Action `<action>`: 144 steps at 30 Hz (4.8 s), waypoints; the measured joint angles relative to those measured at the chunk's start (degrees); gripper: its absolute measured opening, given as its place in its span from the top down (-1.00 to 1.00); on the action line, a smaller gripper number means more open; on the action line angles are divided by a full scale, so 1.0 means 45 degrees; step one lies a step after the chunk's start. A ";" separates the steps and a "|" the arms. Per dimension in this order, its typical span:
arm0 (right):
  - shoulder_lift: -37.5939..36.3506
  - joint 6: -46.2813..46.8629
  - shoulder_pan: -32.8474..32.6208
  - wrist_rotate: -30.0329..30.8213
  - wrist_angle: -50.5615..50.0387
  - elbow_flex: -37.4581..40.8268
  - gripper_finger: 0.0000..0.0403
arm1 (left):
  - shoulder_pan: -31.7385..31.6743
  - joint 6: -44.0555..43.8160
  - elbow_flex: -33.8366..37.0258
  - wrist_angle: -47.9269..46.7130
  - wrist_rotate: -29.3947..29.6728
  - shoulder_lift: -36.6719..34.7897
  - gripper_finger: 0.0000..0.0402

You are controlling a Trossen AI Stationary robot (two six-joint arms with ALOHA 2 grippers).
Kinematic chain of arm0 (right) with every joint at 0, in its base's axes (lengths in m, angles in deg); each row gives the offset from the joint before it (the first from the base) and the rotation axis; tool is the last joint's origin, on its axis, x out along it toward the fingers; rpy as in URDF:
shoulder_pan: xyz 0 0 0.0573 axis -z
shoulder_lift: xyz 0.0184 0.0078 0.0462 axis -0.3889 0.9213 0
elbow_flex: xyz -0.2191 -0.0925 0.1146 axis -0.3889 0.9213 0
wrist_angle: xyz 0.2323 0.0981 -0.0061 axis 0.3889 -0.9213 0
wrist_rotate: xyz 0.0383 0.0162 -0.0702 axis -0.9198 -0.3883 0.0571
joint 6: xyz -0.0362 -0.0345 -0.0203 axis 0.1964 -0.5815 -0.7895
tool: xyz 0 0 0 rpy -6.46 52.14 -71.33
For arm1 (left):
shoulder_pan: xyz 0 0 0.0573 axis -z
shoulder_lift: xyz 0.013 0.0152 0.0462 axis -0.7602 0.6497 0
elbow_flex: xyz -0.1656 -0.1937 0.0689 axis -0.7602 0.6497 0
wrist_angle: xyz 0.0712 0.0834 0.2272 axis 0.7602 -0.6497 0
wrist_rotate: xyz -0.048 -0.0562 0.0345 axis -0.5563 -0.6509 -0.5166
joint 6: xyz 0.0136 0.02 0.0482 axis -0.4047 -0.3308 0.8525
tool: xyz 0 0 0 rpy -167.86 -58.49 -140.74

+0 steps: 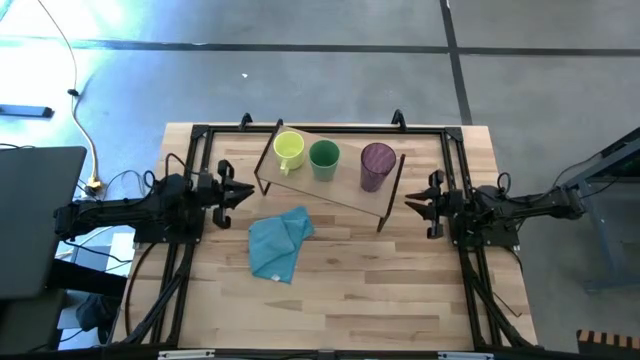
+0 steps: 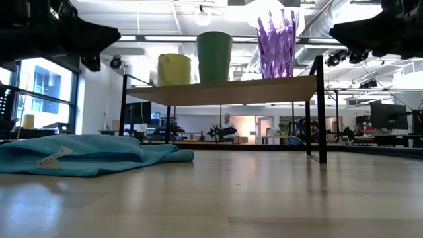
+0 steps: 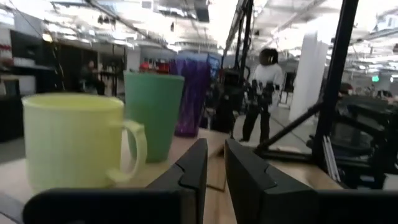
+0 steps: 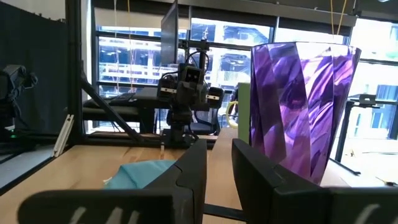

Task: Stack small to large cups/mugs on shelf
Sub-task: Return to Home Position

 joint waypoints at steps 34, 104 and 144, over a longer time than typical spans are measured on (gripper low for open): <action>0.0000 0.0411 0.0004 -0.0020 -0.0319 0.0000 0.67 | 0.4571 0.2006 -0.0005 0.1340 0.3390 -0.1025 0.77; -0.0097 0.0971 -0.0015 -0.0170 -0.0015 0.0005 0.67 | -0.1110 0.0015 0.0005 -0.1234 -0.5339 -0.3487 0.77; -0.0092 0.1097 -0.0015 -0.0803 -0.1639 0.0005 0.67 | 0.4148 0.3582 0.0005 -0.4560 0.2499 -0.3536 0.77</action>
